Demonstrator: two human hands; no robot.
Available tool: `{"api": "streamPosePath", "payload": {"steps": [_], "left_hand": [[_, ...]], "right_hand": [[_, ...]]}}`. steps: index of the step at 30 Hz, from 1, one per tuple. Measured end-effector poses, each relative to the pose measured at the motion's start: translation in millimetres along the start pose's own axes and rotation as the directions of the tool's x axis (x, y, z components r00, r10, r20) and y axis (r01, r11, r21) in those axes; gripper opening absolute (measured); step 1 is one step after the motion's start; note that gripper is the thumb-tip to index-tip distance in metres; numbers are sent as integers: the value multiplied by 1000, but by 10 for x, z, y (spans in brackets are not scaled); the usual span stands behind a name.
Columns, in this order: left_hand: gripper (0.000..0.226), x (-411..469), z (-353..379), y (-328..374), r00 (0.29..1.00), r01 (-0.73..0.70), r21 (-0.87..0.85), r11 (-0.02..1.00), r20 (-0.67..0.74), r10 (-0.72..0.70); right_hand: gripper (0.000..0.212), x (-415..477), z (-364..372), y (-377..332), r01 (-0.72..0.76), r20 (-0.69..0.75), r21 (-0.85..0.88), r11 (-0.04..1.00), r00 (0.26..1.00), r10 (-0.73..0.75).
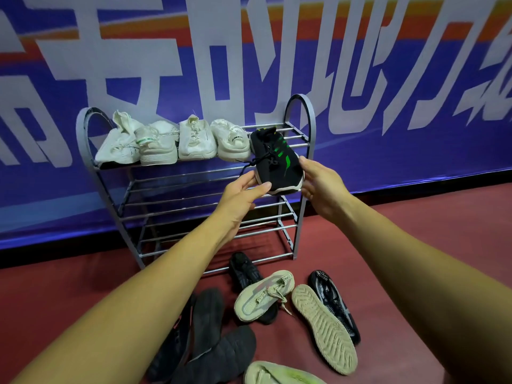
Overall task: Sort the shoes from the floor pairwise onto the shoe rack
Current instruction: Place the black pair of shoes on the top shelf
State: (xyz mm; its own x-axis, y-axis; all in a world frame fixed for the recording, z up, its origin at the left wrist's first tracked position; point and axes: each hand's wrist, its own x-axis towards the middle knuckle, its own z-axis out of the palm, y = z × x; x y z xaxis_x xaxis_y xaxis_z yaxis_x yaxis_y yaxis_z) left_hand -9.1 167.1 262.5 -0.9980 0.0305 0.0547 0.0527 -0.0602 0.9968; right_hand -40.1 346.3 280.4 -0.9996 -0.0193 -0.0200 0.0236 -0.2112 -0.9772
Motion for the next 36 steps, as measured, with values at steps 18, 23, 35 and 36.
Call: {"api": "streamPosePath", "payload": {"steps": [18, 23, 35, 36], "left_hand": [[54, 351, 7, 135, 996, 15, 165, 986, -91, 0], [41, 413, 7, 181, 998, 62, 189, 980, -38, -56], [47, 691, 163, 209, 998, 28, 202, 979, -58, -16], [46, 707, 169, 212, 998, 28, 201, 979, -62, -16]], "right_hand": [[60, 141, 39, 46, -45, -2, -103, 994, 999, 45], [49, 304, 165, 80, -2, -130, -123, 992, 991, -14], [70, 484, 190, 45, -47, -94, -106, 993, 995, 37], [70, 510, 191, 44, -49, -99, -120, 992, 994, 37]]}}
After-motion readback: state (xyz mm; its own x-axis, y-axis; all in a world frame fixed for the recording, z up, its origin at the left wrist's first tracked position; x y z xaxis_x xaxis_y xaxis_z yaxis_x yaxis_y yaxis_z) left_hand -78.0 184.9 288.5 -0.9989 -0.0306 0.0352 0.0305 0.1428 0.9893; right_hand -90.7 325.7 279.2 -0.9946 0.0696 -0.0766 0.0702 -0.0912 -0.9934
